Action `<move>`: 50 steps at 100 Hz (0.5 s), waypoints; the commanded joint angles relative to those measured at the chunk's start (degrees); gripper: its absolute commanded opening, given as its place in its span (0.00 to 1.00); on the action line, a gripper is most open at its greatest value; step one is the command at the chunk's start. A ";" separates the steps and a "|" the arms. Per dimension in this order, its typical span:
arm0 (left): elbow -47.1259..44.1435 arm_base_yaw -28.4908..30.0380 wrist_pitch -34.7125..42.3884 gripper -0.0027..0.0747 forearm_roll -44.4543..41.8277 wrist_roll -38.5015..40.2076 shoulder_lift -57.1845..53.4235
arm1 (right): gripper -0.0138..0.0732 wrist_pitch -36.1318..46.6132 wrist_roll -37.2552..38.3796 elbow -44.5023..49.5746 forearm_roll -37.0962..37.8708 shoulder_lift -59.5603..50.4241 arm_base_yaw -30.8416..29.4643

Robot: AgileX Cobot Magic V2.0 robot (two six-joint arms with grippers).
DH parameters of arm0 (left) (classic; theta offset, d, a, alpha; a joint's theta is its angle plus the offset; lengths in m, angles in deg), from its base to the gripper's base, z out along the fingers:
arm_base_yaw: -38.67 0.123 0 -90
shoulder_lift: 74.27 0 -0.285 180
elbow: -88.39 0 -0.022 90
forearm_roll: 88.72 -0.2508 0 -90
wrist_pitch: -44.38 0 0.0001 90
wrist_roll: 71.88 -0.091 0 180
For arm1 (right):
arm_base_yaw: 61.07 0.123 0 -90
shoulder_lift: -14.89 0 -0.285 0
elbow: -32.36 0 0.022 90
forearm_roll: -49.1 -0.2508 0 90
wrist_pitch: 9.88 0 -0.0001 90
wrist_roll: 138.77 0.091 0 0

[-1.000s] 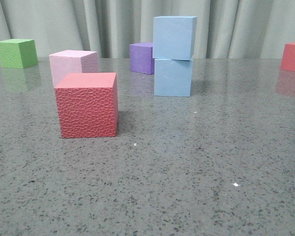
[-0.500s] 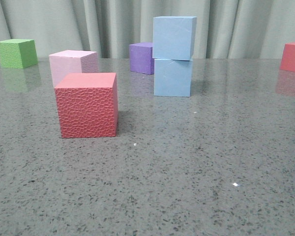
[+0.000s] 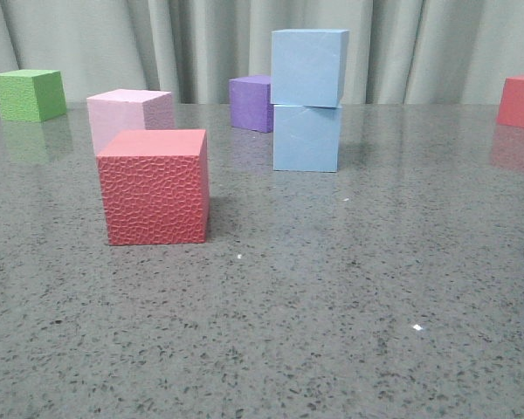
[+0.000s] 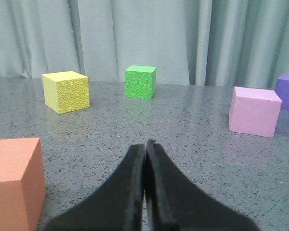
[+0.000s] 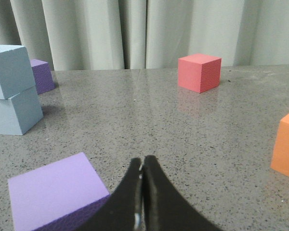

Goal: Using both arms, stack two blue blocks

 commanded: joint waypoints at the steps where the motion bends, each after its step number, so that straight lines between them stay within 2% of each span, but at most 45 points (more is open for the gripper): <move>1: -2.42 -0.39 4.78 0.01 -0.07 0.14 -1.86 | 0.02 6.78 -0.65 0.00 0.09 -1.47 -0.20; 34: -2.42 -0.39 4.78 0.01 -0.07 0.14 -1.86 | 0.02 14.48 -0.65 4.85 0.03 -1.47 -0.20; 50: -2.42 -0.39 4.78 0.01 -0.07 0.14 -1.86 | 0.02 14.82 -0.65 4.85 0.03 -1.47 -0.20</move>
